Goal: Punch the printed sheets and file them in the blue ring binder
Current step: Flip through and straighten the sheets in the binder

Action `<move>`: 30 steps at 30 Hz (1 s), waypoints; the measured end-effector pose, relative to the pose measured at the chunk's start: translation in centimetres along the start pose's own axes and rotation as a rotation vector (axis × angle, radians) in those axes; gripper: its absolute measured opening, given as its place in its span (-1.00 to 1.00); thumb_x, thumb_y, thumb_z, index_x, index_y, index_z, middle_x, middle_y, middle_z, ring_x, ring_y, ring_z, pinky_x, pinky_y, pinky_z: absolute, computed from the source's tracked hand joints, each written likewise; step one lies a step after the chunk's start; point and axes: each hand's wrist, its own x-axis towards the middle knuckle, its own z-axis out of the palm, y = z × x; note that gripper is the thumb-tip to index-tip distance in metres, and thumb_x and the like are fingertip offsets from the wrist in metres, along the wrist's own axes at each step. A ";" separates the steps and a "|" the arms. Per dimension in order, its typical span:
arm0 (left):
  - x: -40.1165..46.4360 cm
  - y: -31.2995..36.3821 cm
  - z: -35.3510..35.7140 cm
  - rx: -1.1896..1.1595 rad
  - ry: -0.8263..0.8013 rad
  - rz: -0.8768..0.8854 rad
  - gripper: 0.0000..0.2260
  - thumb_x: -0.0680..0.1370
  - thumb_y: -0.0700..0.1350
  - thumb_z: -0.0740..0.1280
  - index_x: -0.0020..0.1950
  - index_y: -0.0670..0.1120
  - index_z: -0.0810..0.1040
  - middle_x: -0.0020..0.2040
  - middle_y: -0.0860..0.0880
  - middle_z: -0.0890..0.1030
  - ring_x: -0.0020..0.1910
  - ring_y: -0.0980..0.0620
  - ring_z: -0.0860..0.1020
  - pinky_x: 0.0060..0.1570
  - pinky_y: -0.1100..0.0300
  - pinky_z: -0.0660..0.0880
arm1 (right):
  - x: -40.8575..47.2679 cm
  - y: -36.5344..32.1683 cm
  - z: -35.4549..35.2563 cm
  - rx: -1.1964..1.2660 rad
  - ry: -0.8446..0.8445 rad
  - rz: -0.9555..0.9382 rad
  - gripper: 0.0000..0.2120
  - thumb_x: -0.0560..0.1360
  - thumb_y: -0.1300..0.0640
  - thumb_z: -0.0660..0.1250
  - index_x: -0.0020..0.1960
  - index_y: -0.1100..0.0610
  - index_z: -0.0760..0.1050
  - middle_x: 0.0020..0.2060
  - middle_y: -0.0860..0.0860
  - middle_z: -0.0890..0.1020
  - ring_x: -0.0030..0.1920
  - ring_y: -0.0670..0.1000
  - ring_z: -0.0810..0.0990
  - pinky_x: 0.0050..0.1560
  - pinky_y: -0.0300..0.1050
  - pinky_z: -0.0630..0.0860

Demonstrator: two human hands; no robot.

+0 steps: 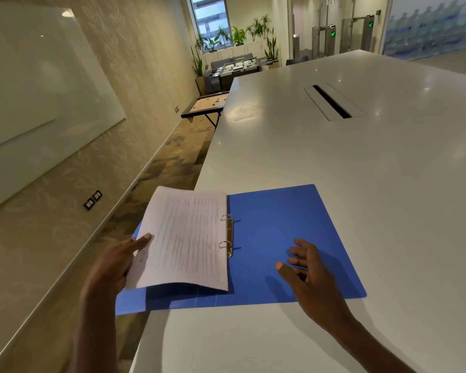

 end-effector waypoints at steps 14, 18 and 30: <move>-5.8 9.6 11.2 -0.021 -0.209 0.448 -0.73 0.47 -0.16 0.47 -0.43 -0.06 0.60 -0.51 0.07 0.55 -0.56 0.12 0.51 -0.45 0.28 0.42 | 0.0 -0.1 -0.2 0.017 -0.004 0.010 -0.56 0.50 0.06 0.35 0.33 0.01 0.30 0.10 -0.10 0.53 0.05 -0.18 0.55 -0.15 -0.51 0.48; -6.4 10.2 15.5 0.124 -0.215 0.484 -0.84 0.45 -0.06 0.50 -0.08 -0.13 0.67 -0.31 0.03 0.67 -0.42 0.14 0.62 -0.35 0.23 0.48 | 0.3 -0.2 -0.5 0.055 0.037 0.049 -0.60 0.54 -0.04 0.24 0.34 0.04 0.34 0.05 -0.09 0.58 -0.01 -0.15 0.59 -0.11 -0.33 0.52; -6.2 4.0 22.9 0.266 -0.301 0.370 -0.56 0.52 -0.02 0.44 0.32 -0.19 0.50 0.15 -0.06 0.61 -0.08 0.11 0.57 -0.23 0.39 0.37 | 0.9 0.2 -0.5 0.389 0.105 0.183 -0.30 0.33 -0.45 0.23 0.17 0.10 0.43 0.00 0.04 0.66 -0.02 0.01 0.68 -0.05 -0.10 0.62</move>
